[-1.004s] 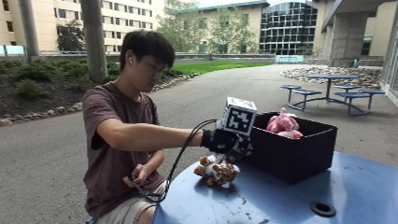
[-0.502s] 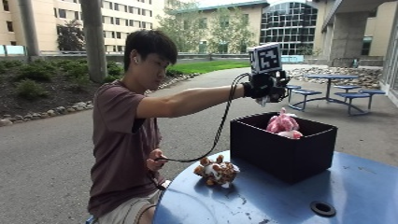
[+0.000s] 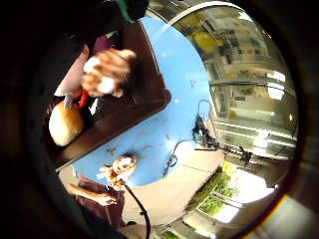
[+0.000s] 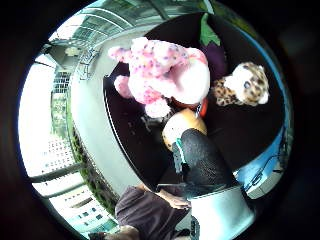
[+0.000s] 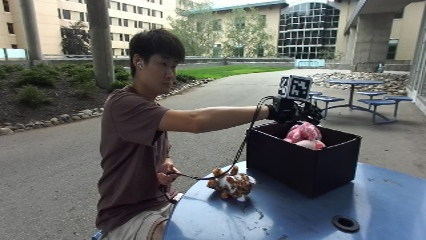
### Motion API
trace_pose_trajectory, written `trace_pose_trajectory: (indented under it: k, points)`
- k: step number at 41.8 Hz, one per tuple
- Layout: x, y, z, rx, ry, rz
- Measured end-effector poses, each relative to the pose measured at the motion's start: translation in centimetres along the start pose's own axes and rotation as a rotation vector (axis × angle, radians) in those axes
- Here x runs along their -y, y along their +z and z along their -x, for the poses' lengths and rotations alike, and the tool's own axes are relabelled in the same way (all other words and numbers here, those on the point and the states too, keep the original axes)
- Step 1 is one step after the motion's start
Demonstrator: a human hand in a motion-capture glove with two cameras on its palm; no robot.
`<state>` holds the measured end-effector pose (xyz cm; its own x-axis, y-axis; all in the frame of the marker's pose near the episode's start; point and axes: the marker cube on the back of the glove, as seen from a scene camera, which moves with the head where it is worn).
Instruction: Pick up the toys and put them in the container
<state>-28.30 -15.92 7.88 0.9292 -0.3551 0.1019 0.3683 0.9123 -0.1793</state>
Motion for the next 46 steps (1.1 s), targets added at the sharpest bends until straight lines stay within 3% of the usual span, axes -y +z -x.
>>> trace_pose_trajectory:
  k: [18, 32, 37, 42, 46]
  points:
    - [-6.3, -1.2, -3.9, 0.047, 0.001, -0.059]
    - [-14.4, -2.4, -10.7, -0.034, 0.036, -0.082]
    - [-15.8, -1.2, -11.4, -0.006, 0.326, -0.058]
    - [-18.7, 1.3, -11.1, 0.048, 0.014, -0.015]
    - [-20.5, 4.6, -11.6, 0.047, -0.085, 0.059]
